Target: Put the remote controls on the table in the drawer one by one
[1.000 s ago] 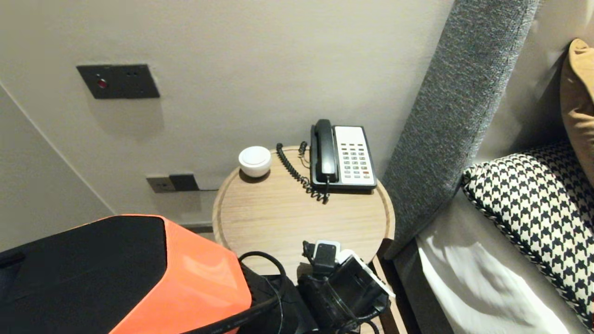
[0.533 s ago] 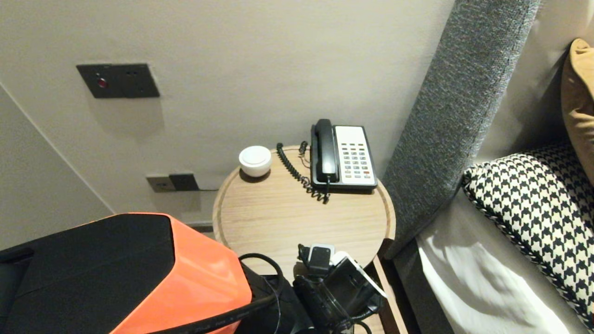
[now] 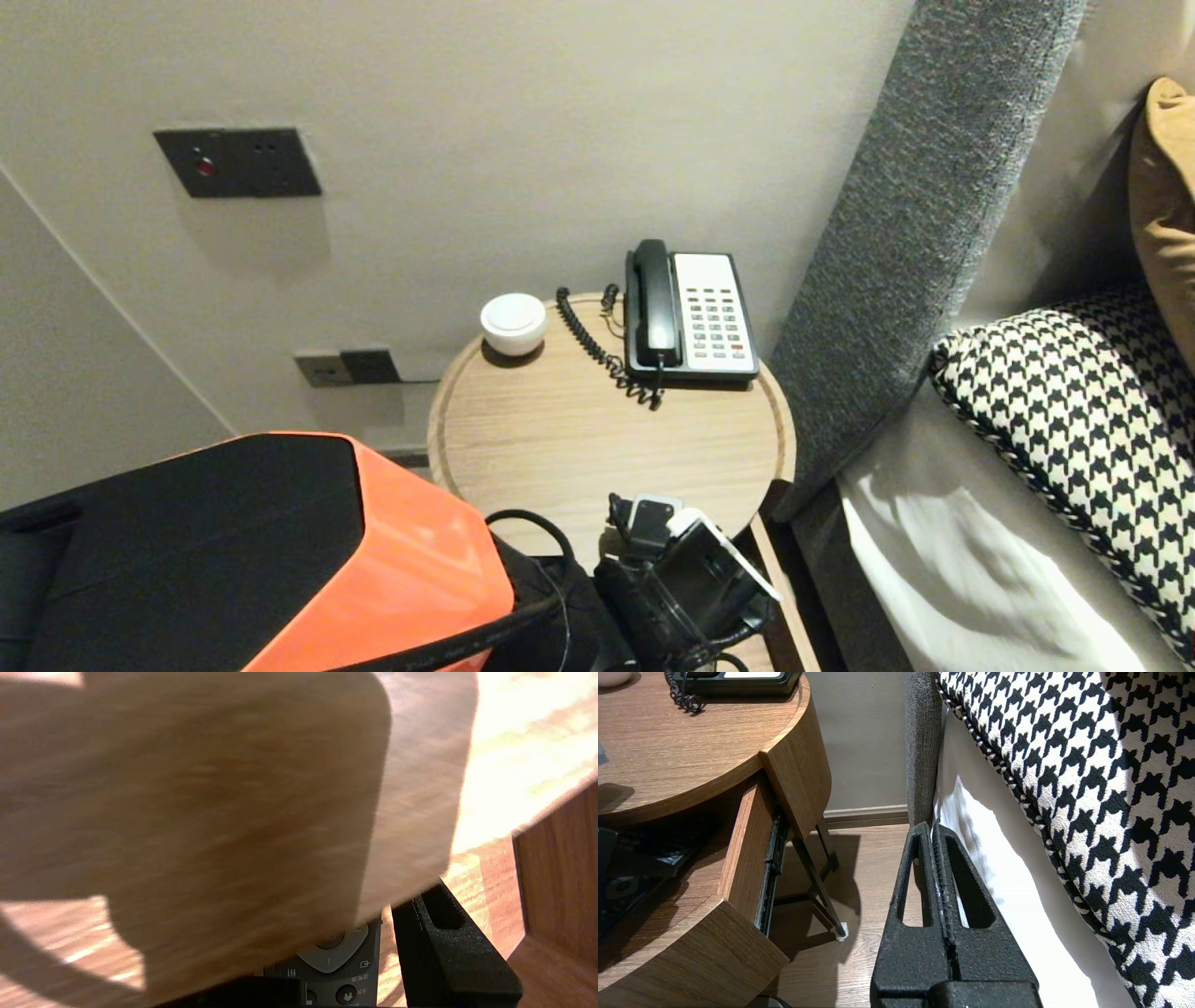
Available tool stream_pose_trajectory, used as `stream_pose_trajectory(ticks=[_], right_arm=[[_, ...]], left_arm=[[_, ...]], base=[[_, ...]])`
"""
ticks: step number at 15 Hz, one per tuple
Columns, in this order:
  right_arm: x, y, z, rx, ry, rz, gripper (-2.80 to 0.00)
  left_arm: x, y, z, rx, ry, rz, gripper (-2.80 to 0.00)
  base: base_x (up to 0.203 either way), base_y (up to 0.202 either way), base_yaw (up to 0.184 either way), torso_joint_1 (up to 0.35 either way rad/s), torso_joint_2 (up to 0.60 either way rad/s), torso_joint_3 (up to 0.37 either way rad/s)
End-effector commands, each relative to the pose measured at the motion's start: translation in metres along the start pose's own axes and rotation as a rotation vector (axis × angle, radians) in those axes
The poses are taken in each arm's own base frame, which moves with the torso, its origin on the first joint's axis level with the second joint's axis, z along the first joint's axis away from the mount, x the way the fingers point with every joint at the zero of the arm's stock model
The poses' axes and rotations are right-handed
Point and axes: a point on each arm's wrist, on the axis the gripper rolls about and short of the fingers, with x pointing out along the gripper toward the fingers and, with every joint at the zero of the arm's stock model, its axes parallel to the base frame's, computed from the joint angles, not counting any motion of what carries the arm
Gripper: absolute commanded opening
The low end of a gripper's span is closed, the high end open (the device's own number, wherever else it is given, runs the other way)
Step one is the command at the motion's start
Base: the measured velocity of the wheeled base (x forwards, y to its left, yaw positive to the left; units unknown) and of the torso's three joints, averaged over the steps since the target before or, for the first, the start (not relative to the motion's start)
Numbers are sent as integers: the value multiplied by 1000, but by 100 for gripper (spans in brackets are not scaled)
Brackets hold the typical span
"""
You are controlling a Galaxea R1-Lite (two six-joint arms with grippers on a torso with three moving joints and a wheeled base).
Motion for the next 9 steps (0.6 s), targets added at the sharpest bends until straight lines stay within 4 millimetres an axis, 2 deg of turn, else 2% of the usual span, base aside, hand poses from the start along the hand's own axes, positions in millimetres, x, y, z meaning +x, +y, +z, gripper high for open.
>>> stream_pose_trajectory(ticks=[1, 9], right_arm=[[2, 0, -11, 0, 39, 0, -280], [2, 0, -11, 0, 39, 0, -280]], left_arm=[[1, 0, 0, 10, -4, -7, -280], [3, 1, 2, 8, 73, -74, -280]], base=[[0, 0, 0, 0, 0, 0], [0, 0, 0, 0, 0, 0]])
